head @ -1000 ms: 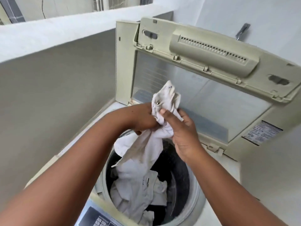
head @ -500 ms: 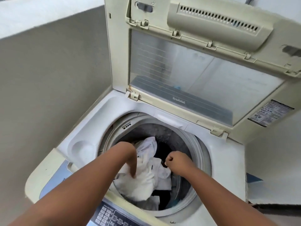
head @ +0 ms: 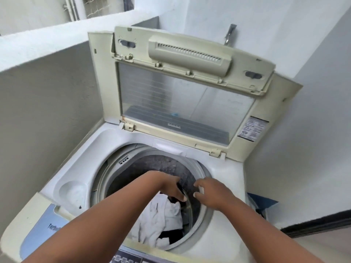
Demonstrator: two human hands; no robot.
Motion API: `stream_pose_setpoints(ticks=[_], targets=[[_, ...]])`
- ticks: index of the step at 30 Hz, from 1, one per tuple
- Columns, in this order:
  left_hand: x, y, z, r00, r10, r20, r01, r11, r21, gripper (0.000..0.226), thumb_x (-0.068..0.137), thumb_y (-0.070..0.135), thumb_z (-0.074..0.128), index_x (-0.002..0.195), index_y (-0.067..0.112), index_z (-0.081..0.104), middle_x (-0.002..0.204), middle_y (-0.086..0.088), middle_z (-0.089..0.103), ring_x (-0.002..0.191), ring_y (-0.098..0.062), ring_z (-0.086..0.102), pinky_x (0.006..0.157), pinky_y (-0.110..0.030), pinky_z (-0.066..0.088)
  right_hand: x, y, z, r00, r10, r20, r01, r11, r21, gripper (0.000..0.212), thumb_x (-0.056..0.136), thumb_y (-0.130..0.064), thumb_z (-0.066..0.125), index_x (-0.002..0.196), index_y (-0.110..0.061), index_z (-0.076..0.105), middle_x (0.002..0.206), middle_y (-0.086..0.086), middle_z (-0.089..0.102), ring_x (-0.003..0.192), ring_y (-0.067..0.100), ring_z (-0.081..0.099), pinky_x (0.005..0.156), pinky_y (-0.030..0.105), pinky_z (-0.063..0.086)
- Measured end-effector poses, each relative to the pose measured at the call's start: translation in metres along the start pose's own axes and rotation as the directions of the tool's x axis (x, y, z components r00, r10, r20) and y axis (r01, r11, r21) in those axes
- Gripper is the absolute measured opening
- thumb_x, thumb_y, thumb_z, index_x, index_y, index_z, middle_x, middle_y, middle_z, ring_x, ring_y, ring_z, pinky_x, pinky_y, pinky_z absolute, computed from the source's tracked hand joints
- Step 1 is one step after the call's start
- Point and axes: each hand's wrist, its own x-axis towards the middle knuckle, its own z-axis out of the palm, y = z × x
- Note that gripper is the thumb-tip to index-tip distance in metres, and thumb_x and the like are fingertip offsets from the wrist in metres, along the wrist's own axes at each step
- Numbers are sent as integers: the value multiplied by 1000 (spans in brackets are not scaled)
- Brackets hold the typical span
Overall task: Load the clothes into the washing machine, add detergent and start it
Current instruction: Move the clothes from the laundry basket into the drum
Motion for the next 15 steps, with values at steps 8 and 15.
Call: stream_pose_setpoints(ticks=[8, 15], targets=[[17, 162, 5, 909, 265, -323, -177, 945, 277, 98, 85, 59, 54, 153, 18, -3, 160, -12, 0, 147, -30, -5, 119, -45, 3, -68, 109, -40, 956, 18, -292, -7, 999, 41, 45, 92, -36, 51, 137, -25, 48, 135, -4, 53, 123, 17, 49, 102, 31, 39], [89, 295, 53, 865, 295, -406, -105, 897, 429, 102, 84, 71, 42, 152, 16, -9, 160, -10, -10, 146, -28, -15, 119, -45, -8, -136, 271, -31, 942, 105, -319, -86, 994, 73, 62, 90, -48, 52, 143, -18, 41, 144, 1, 46, 134, 17, 39, 109, 30, 32]])
